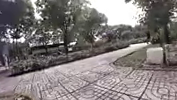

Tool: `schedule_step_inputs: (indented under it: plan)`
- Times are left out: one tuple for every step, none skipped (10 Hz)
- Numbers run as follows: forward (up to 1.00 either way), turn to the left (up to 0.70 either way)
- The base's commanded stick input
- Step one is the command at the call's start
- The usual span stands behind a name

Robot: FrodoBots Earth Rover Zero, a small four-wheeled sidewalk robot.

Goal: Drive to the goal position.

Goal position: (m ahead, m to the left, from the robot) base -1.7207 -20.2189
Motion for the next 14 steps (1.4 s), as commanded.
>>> schedule_step_inputs:
  plan:
    - [1.00, 0.00]
    - [1.00, 0.00]
    - [1.00, 0.00]
    - [1.00, 0.00]
    - [1.00, 0.00]
    - [1.00, 0.00]
    - [1.00, 0.00]
    - [1.00, 0.00]
    - [1.00, 0.00]
    - [1.00, 0.00]
    - [1.00, 0.00]
    - [1.00, 0.00]
    - [1.00, 0.00]
    - [1.00, 0.00]
